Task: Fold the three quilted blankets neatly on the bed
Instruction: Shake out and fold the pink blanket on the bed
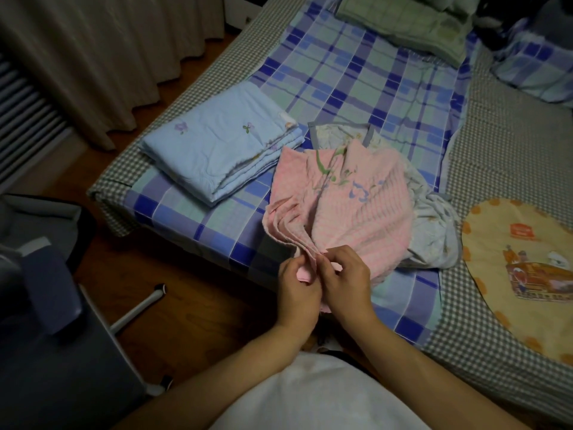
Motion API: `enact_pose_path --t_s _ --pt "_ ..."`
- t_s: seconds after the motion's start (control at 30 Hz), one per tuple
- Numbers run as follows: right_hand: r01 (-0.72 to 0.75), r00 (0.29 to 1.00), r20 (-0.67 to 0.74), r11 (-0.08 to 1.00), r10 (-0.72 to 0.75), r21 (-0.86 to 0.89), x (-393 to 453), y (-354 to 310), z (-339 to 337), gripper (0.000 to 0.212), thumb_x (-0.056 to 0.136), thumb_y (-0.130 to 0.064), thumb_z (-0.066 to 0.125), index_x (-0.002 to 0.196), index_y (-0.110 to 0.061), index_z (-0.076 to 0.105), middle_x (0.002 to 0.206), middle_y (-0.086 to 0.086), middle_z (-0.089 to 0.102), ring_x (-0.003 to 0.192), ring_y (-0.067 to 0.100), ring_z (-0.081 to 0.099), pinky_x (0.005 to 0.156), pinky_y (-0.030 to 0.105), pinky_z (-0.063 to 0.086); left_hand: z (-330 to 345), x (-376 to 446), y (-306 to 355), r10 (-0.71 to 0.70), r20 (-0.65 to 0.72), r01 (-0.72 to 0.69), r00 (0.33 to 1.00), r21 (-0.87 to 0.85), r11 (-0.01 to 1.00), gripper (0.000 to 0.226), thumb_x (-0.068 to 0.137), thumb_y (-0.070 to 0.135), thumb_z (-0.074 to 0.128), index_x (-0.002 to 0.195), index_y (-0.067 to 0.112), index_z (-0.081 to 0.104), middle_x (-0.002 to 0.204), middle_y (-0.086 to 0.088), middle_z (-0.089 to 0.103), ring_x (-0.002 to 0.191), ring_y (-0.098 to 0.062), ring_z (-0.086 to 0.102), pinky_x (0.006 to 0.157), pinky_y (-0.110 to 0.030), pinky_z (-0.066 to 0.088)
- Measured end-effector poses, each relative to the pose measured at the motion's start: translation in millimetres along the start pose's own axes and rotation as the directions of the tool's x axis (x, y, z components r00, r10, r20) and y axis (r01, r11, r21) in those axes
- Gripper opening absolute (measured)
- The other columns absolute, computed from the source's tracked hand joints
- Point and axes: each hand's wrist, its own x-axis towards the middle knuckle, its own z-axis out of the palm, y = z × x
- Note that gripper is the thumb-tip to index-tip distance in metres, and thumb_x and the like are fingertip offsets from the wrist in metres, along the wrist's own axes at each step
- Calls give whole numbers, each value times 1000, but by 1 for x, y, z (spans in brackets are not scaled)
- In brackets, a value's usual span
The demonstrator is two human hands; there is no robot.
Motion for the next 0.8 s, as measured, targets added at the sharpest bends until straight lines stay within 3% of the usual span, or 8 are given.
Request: enact_pose_path --t_s 0.13,0.3,0.4,0.53,0.63,0.73,0.8 --pt "0 1000 10 1000 0 -8 0 0 2 14 89 -11 68 76 -13 67 75 -2 61 71 8 57 66 27 46 0 2 2 -75 -62 72 995 -38 997 7 95 22 64 94 24 71 96 1 71 86 -6 68 80 -29 58" --pt "-112 994 24 993 111 25 -3 3 5 14 89 -12 67 76 -16 66 76 -5 61 74 6 58 66 21 45 -1 -6 11 -362 -21 339 932 -306 890 16 97 22 61 96 15 75 86 -4 76 73 -10 72 57 -22 55" --pt "-90 996 12 996 90 9 -4 4 7 16 89 -10 67 74 -16 64 75 -3 61 72 8 57 67 24 45 -2 -8 11 -420 -37 387 907 -321 865 11 93 12 61 91 7 70 81 -11 72 66 -13 66 56 -25 53" --pt "-72 997 7 997 72 -24 -1 3 7 13 89 -12 66 76 -15 64 76 -4 60 71 10 56 66 25 45 -4 -10 11 -374 -36 353 927 -251 901 10 89 10 61 83 4 66 66 -4 64 56 -8 55 53 -26 46" --pt "-18 1000 13 998 19 -52 -1 2 5 14 89 -10 66 76 -14 63 76 -4 59 70 11 53 64 23 42 -10 -12 13 -246 -43 243 968 -75 967 10 90 10 58 83 5 62 66 -1 58 50 -2 49 49 -19 40" --pt "29 999 -17 997 -31 -74 0 3 -3 12 89 -13 66 78 -15 62 77 -3 58 71 9 52 65 21 41 -20 -8 17 -126 -96 134 987 81 988 8 93 10 54 86 8 54 72 0 53 61 -12 48 55 -24 39" --pt "44 993 -107 996 -52 -77 4 4 -12 9 86 -12 65 77 -12 63 77 0 60 73 10 53 68 27 44 -28 0 19 -123 -206 136 971 46 990 10 94 6 51 85 11 50 75 1 51 65 -14 48 57 -26 38"
